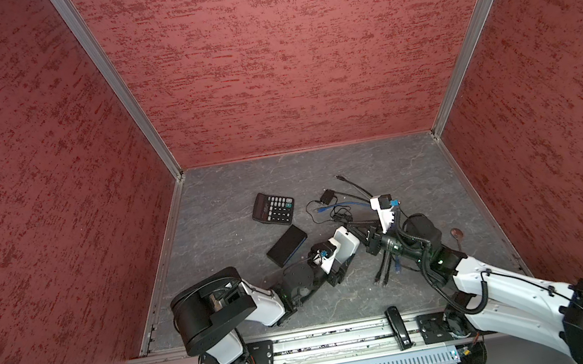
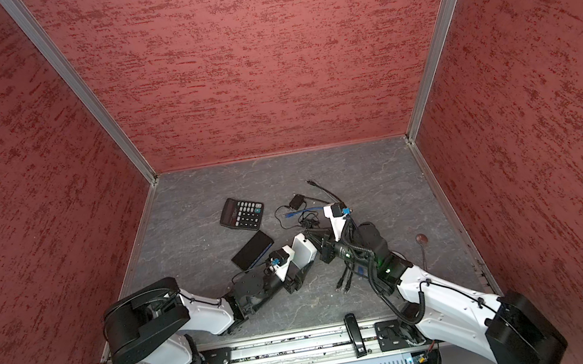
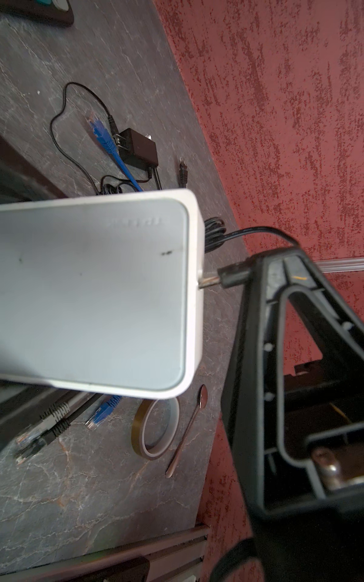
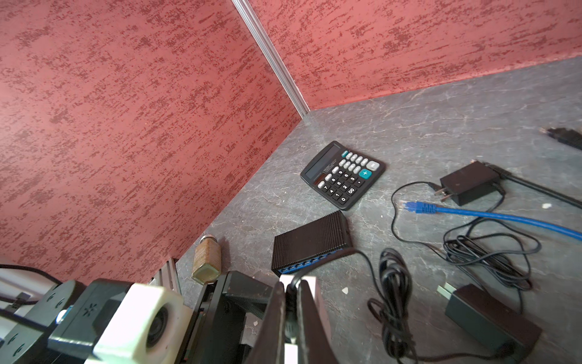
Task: Insert the plug into the switch port
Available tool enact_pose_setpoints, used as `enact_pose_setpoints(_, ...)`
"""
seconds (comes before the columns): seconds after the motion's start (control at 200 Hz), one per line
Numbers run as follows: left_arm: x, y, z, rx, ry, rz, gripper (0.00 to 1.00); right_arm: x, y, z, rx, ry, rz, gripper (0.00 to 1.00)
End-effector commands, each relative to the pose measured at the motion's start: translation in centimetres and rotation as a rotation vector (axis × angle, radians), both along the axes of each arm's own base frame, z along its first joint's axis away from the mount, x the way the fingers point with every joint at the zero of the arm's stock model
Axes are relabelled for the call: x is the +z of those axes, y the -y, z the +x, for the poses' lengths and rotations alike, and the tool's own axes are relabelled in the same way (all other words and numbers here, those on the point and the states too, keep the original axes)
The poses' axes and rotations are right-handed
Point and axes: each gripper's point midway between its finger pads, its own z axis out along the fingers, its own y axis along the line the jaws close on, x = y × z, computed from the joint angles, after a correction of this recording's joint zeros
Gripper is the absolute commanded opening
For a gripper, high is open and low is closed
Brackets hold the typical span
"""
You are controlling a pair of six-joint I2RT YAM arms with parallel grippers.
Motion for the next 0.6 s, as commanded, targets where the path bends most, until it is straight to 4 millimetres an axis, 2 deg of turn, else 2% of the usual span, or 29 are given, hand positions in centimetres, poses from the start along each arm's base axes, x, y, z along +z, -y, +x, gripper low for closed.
enact_pose_setpoints(0.0,2.1,0.4,0.0,-0.005,0.033,-0.09,0.0,0.3,-0.1,-0.5,0.025,0.008,0.024,0.0)
enact_pose_setpoints(0.596,4.3,1.4,-0.2,-0.043,0.049,-0.178,0.0,-0.4,0.2,0.0,-0.009,0.008,0.023,0.0)
